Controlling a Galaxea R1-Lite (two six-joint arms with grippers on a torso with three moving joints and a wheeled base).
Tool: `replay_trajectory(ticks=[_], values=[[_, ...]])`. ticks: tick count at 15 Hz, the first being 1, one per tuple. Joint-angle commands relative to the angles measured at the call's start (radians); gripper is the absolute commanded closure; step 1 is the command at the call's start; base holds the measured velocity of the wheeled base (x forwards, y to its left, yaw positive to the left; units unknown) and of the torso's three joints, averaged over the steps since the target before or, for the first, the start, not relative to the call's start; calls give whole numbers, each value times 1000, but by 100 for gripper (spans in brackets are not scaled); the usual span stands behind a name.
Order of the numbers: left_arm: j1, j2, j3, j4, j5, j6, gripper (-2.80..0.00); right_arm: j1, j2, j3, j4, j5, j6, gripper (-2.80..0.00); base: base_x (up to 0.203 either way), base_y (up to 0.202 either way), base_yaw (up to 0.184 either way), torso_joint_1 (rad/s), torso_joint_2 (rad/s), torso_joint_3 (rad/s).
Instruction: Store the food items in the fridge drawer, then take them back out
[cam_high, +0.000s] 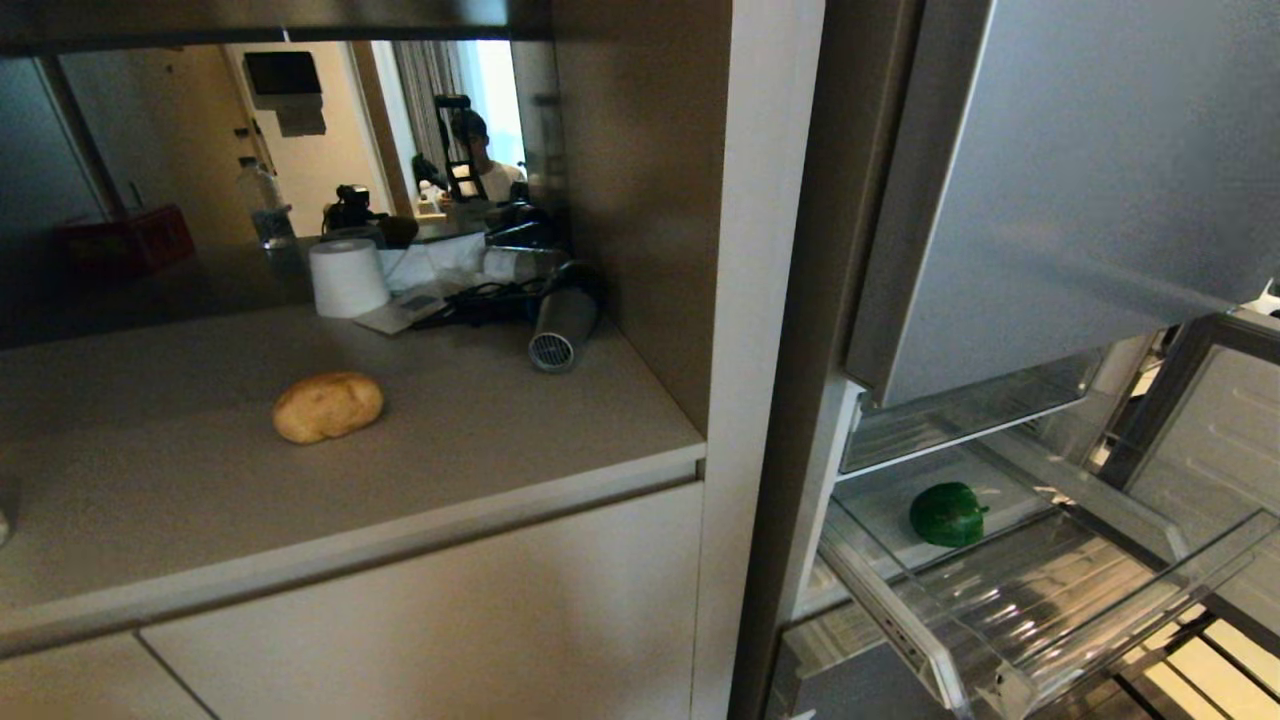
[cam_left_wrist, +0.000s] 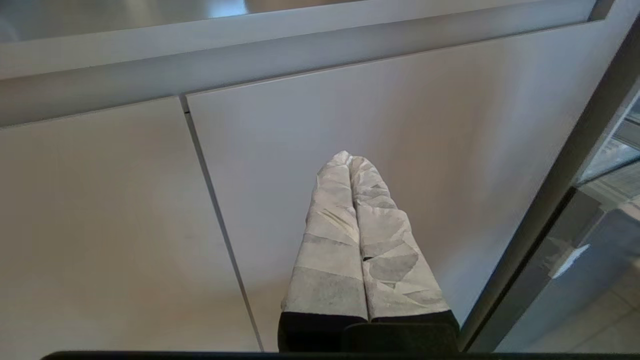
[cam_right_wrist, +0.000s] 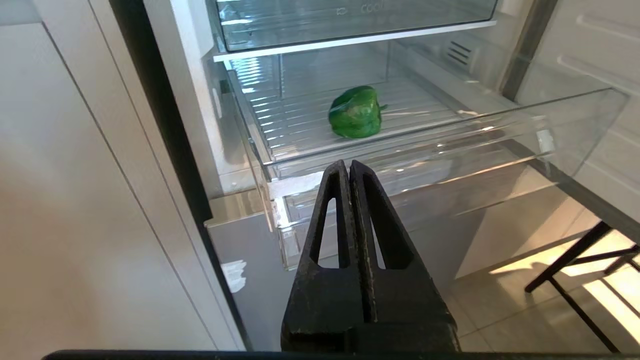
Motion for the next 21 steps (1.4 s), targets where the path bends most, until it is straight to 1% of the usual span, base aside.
replay_trajectory(ticks=[1,4,6,7,8,9,10,12,14,16,19,21], values=[[0,0,11,0,0,2,0,1,2,0,0,0,0,0,0,0,0,0,0,0],[0,0,11,1,0,0,0,1,1,0,1,0,0,0,0,0,0,0,0,0],[0,0,5,-13,1,11,0,1,0,0,0,0,0,0,0,0,0,0,0,0],[0,0,-32,-28,-2,12,0,1,0,0,1,0,0,0,0,0,0,0,0,0],[0,12,-95,-27,-12,12,0,1,0,0,0,0,-1,0,0,0,0,0,0,0],[0,49,-149,-19,-31,12,0,1,2,0,0,0,-3,0,0,0,0,0,0,0],[-1,109,-189,-15,-53,11,0,1,0,0,0,0,-2,0,0,0,0,0,0,0],[-6,284,-283,-15,-106,1,0,1,1,-1,-1,0,0,0,0,0,0,0,0,0],[-20,447,-363,-18,-162,-24,0,1,0,0,-1,0,2,0,0,0,0,0,0,0],[-30,589,-439,-37,-201,-53,0,1,0,0,1,0,3,0,0,0,0,0,0,0],[-34,798,-523,-101,-215,-68,0,1,2,0,0,0,3,0,0,0,0,0,0,0],[-34,923,-575,-143,-184,-70,0,1,2,0,-1,0,3,0,0,0,0,0,0,0]])
